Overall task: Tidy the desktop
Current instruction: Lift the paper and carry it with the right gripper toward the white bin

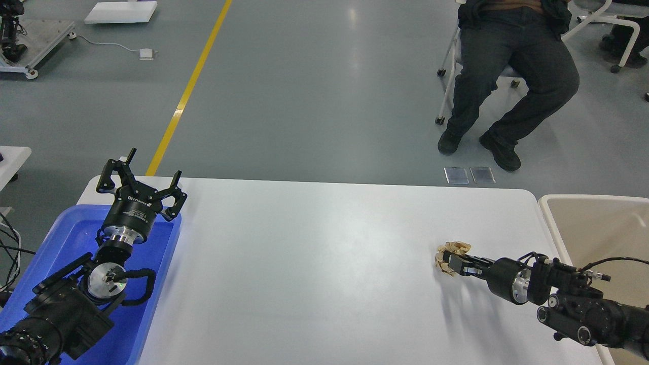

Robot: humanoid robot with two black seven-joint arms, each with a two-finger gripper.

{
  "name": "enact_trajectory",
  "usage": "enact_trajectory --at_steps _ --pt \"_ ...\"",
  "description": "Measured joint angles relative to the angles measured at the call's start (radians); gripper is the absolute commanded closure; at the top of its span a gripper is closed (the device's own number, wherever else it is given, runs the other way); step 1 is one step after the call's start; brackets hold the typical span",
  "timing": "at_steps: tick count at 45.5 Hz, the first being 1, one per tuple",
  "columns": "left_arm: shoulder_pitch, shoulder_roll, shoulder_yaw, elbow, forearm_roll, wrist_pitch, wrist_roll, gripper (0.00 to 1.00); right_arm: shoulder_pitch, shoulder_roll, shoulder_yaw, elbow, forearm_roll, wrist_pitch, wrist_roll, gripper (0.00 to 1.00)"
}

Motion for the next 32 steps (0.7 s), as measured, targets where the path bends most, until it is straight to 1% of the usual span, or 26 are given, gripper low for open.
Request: enact_trajectory --at_steps 5,13,25,32 --pt "0.0 0.0 0.0 0.0 0.0 0.0 0.0 0.0 0.018 -0.039 0.003 0.032 0.014 0.004 0.021 1.0" --pt "0.0 0.0 0.0 0.0 0.0 0.0 0.0 0.0 0.078 -0.175 0.004 0.192 0.065 0.037 0.044 1.0" --pt "0.0 0.0 0.0 0.0 0.0 0.0 0.0 0.0 0.212 -0.419 0.004 0.454 0.103 0.103 0.044 1.0" --pt "0.0 0.0 0.0 0.0 0.0 0.0 0.0 0.0 0.306 -0.537 0.006 0.55 0.11 0.166 0.041 1.0"
